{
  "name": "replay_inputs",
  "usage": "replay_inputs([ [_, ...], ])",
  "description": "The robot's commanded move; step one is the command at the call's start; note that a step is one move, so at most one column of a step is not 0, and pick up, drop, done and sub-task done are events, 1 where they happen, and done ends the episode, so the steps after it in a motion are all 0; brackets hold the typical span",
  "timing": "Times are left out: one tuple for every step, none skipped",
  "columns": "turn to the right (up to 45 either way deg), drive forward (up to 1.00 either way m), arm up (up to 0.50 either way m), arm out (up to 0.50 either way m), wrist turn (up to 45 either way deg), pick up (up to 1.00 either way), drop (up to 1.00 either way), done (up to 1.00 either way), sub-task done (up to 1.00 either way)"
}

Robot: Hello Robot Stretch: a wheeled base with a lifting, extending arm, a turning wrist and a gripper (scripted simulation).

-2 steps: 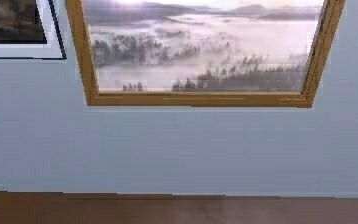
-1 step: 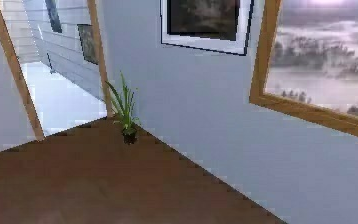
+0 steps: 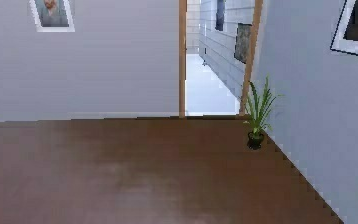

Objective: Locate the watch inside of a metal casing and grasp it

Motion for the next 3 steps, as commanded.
replay_inputs([
  [0.0,1.0,0.0,0.0,0.0,0.0,0.0,0.0,0.0],
  [0.0,1.0,0.0,0.0,0.0,0.0,0.0,0.0,0.0],
  [-27.0,0.0,0.0,0.0,0.0,0.0,0.0,0.0,0.0],
])
